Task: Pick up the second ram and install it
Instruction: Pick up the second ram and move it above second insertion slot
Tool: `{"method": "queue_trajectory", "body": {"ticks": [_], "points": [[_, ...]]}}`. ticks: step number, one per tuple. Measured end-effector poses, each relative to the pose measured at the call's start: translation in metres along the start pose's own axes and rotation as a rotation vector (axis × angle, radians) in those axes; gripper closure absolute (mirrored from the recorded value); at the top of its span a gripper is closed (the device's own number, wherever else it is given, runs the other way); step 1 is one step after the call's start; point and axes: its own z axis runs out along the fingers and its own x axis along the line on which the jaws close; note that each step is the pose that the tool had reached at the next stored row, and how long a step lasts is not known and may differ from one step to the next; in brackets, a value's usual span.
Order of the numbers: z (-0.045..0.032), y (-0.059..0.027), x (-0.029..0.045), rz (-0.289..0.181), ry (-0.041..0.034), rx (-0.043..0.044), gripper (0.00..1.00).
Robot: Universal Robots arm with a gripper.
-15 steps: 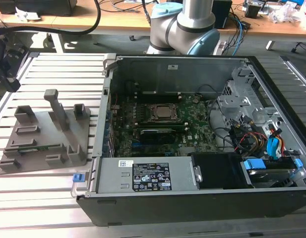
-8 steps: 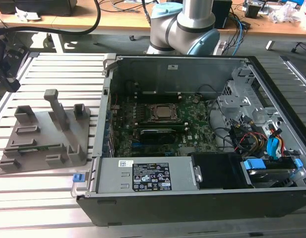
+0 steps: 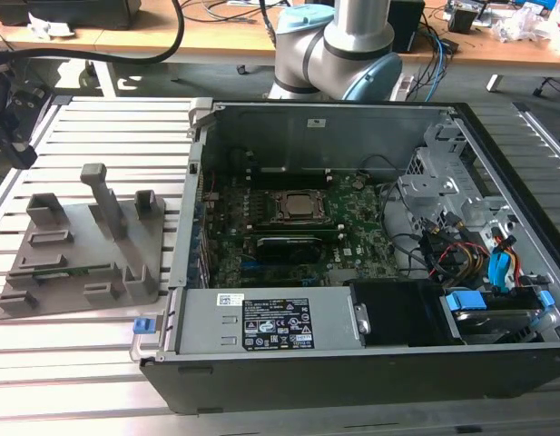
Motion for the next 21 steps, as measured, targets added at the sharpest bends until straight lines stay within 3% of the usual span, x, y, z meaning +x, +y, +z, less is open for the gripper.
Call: {"method": "queue_trajectory", "body": {"ticks": [3, 8, 21], "points": [[-0.0001, 0.0000, 0.0000, -0.033, 0.0016, -0.0007, 0.89], [0.0000, 0.0000, 0.0000, -0.159, 0.0071, -0.0038, 0.89], [0.0000, 0.0000, 0.0000, -0.234, 0.0104, -0.0055, 0.89]]}}
